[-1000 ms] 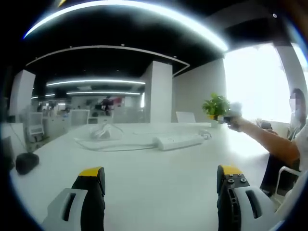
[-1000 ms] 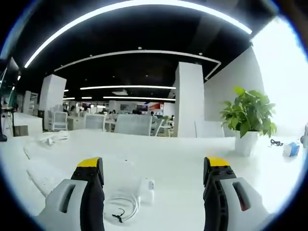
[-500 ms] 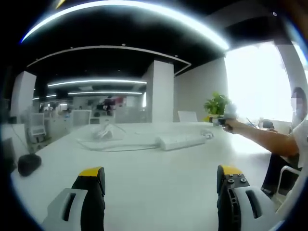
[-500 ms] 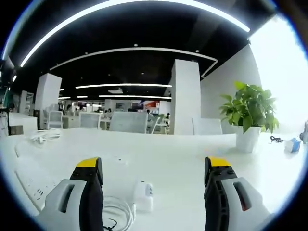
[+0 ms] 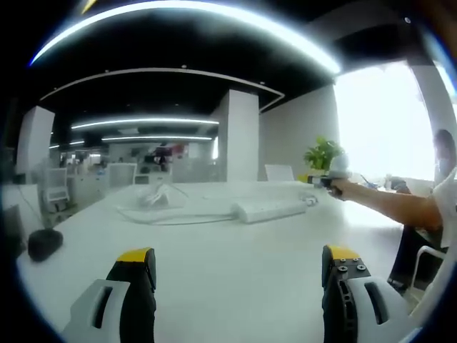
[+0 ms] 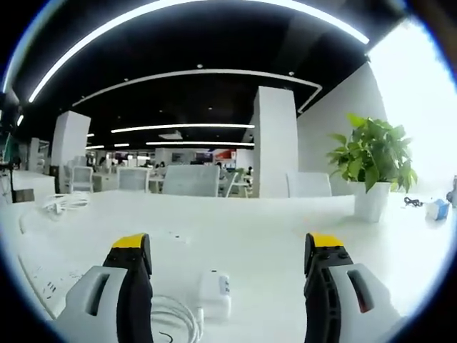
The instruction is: Straighten the power strip on the desk, plug the charger into it
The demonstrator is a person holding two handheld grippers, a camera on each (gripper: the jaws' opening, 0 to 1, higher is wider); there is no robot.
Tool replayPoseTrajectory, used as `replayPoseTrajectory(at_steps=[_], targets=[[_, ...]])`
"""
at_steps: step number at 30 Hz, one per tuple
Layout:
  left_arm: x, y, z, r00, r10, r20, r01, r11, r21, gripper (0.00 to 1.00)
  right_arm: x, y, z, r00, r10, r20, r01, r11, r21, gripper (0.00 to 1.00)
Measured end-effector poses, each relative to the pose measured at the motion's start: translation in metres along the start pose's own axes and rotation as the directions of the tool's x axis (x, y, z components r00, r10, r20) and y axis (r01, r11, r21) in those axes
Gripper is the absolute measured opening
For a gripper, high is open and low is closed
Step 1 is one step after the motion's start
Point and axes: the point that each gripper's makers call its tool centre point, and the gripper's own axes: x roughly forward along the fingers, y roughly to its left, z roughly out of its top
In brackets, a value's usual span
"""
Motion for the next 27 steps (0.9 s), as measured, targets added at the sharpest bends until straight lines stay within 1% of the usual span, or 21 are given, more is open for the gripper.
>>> replayPoseTrajectory(at_steps=[5, 8, 10, 17, 27], targets=[[-0.002, 0.001, 0.0, 1.0, 0.006, -0.001, -0.006, 1.0, 0.0, 0.99, 0.005, 0.001, -0.004, 1.0, -0.005, -0.005, 0.005, 1.0, -0.01, 0.88], [-0.003, 0.004, -0.001, 1.0, 0.015, 0.0, -0.015, 1.0, -0.001, 0.99, 0.009, 0.002, -0.011, 1.0, -0.005, -0.014, 0.005, 1.0, -0.005, 0.88], [-0.004, 0.005, -0.001, 1.0, 0.018, -0.003, -0.018, 1.0, -0.001, 0.99, 0.013, 0.003, -0.018, 1.0, -0.007, -0.031, 0.006, 1.0, -0.007, 0.88], [-0.004, 0.005, -0.002, 1.0, 0.02, -0.003, -0.02, 1.0, -0.001, 0.99, 0.013, 0.006, -0.028, 0.999, -0.006, -0.05, 0.006, 1.0, -0.001, 0.87], [-0.004, 0.006, -0.001, 1.0, 0.023, -0.002, -0.023, 1.0, -0.002, 0.99, 0.013, 0.006, -0.042, 0.994, -0.009, -0.108, 0.01, 1.0, 0.009, 0.84]])
